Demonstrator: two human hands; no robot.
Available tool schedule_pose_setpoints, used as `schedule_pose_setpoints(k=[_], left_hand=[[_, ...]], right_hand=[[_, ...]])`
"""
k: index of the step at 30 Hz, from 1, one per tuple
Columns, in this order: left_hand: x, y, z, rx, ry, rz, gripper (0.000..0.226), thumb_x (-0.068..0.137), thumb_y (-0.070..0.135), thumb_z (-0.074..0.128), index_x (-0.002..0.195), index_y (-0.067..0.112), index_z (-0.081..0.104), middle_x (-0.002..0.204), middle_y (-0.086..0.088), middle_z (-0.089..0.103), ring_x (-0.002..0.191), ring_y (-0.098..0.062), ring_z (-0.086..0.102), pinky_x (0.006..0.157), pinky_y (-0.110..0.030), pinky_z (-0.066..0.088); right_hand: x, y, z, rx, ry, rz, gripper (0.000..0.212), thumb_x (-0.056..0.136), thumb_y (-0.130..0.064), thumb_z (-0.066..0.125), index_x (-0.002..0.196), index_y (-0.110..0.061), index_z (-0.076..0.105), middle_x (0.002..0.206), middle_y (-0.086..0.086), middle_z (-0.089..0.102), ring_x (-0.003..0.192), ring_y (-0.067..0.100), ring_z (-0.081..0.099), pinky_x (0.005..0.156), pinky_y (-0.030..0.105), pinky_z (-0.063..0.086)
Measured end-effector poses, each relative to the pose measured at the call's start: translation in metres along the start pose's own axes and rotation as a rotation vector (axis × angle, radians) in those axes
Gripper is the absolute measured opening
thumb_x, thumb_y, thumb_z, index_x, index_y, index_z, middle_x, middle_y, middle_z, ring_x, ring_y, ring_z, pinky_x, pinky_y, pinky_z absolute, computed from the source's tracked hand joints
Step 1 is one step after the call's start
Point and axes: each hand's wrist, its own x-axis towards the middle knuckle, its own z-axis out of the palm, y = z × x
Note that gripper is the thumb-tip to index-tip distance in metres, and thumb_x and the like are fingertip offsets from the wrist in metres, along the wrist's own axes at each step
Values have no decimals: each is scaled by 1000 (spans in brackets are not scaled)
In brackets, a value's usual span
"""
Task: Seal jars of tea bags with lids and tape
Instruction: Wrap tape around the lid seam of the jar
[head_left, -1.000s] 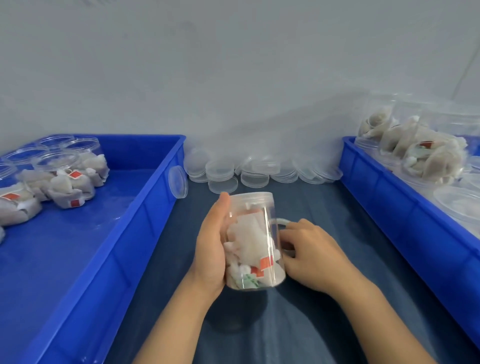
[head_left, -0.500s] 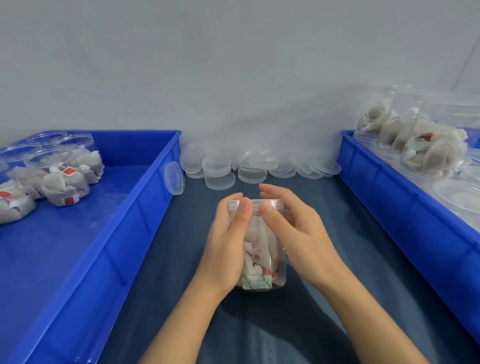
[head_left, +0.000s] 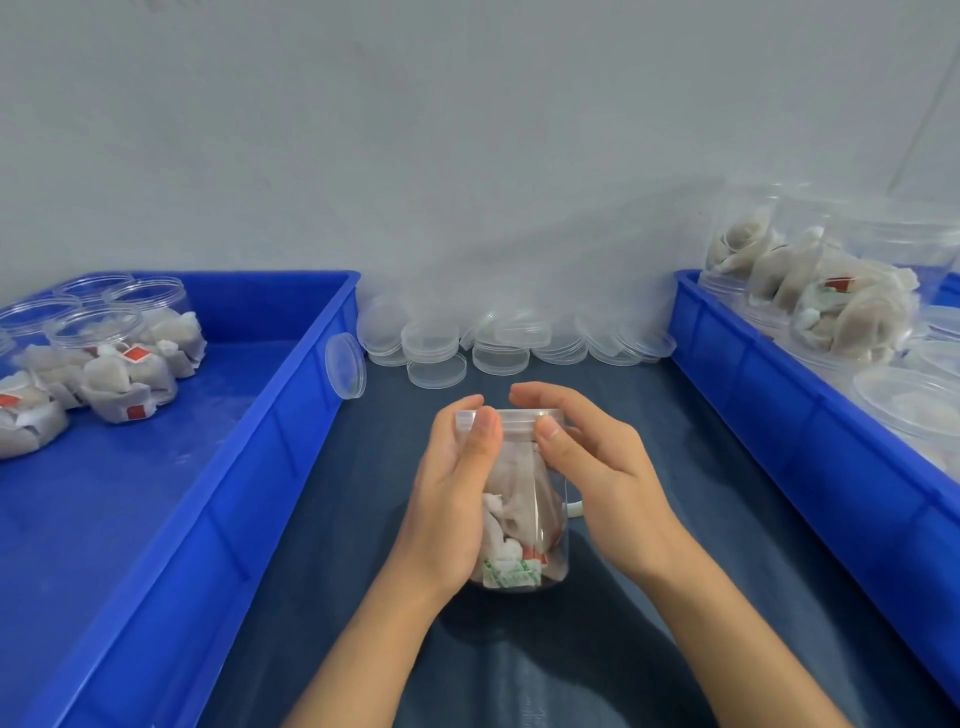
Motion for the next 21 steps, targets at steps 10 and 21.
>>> schedule_pose_setpoints(k=[10, 21], left_hand=[[-2, 2, -3, -71, -41, -19, 74, 76, 66, 67, 141, 34, 54, 121, 1, 77, 114, -19, 75, 101, -44, 56], [1, -1, -5, -81, -45, -48, 72, 77, 65, 65, 141, 34, 55, 123, -1, 75, 116, -21, 73, 106, -51, 55]], right_hand=[[-1, 4, -3, -58, -33, -5, 38, 99, -34, 52, 135, -36, 65, 120, -1, 73, 114, 27, 68, 103, 54, 53], [0, 7, -2, -54, 6, -12, 36, 101, -28, 47, 131, -29, 68, 125, -3, 72, 120, 24, 67, 105, 53, 52]])
